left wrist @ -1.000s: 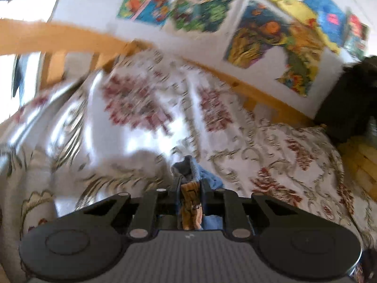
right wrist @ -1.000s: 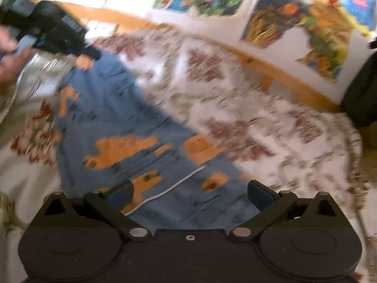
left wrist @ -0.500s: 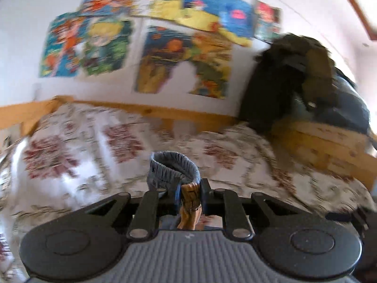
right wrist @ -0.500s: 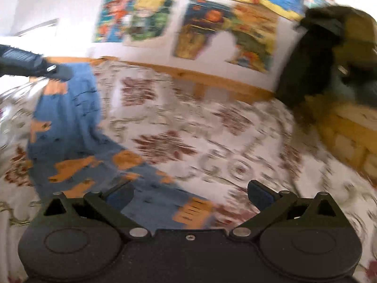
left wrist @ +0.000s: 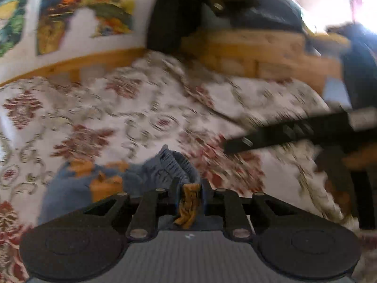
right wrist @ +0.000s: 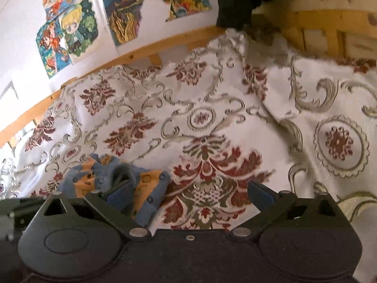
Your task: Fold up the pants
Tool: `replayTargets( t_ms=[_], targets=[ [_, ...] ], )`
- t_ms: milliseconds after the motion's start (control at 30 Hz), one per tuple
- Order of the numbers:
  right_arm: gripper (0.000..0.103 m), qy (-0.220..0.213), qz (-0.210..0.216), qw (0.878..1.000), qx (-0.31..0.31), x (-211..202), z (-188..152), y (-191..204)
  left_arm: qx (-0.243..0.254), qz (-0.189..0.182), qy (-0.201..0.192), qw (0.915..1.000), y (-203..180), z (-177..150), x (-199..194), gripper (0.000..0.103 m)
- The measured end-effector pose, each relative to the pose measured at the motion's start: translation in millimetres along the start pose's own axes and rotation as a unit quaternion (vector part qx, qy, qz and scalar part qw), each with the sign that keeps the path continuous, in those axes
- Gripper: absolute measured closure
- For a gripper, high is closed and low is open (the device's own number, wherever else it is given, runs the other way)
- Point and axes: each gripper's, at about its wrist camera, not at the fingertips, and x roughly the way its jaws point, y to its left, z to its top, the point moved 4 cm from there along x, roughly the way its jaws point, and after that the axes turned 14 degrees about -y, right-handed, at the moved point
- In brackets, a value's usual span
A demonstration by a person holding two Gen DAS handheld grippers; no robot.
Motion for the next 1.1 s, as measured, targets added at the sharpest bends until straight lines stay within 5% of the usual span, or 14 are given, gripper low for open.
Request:
replayTargets(
  t_ms=[100, 167, 200, 333, 467, 600, 667, 800, 900, 1100],
  targets=[
    [0.001, 0.006, 0.0, 1.0, -0.01, 2, -6, 4, -0.014, -0.034, 0.004, 0.9993, -3, -6, -7, 0.073],
    [0.001, 0.002, 0.007, 1.0, -0.004, 2, -7, 7, -0.031, -0.026, -0.008, 0.9992, 1, -4, -20, 0.048],
    [0.001, -0.001, 0.011, 1.0, 0.002, 2, -6, 9, -0.036, -0.017, -0.016, 0.9991, 4, -2, -26, 0.045],
    [0.001, -0.017, 0.019, 1.0, 0.009, 5, -1, 23, -0.009, 0.011, -0.014, 0.9998, 12, -6, -40, 0.04],
    [0.001, -0.008, 0.063, 0.998, -0.011, 20, 1, 46, 0.048, 0.019, 0.057, 0.997, 9, -20, -28, 0.039],
    [0.016, 0.029, 0.091, 0.995, -0.021, 44, -5, 60, 0.054, 0.015, 0.065, 0.9963, 11, -27, -30, 0.049],
    [0.026, 0.04, 0.079, 0.996, -0.03, 53, -13, 62, 0.033, 0.012, 0.069, 0.997, 16, -28, -29, 0.063],
    [0.069, 0.03, 0.076, 0.996, -0.02, 51, -23, 58, 0.017, 0.013, 0.077, 0.9968, 22, -29, -28, 0.083],
    [0.082, 0.015, 0.085, 0.995, -0.039, 44, -22, 64, 0.013, 0.008, 0.072, 0.9973, 24, -27, -29, 0.094],
    [0.085, 0.003, 0.074, 0.997, -0.007, 14, 0, 60, -0.003, -0.021, 0.06, 0.998, 20, -11, -39, 0.097]
  ],
)
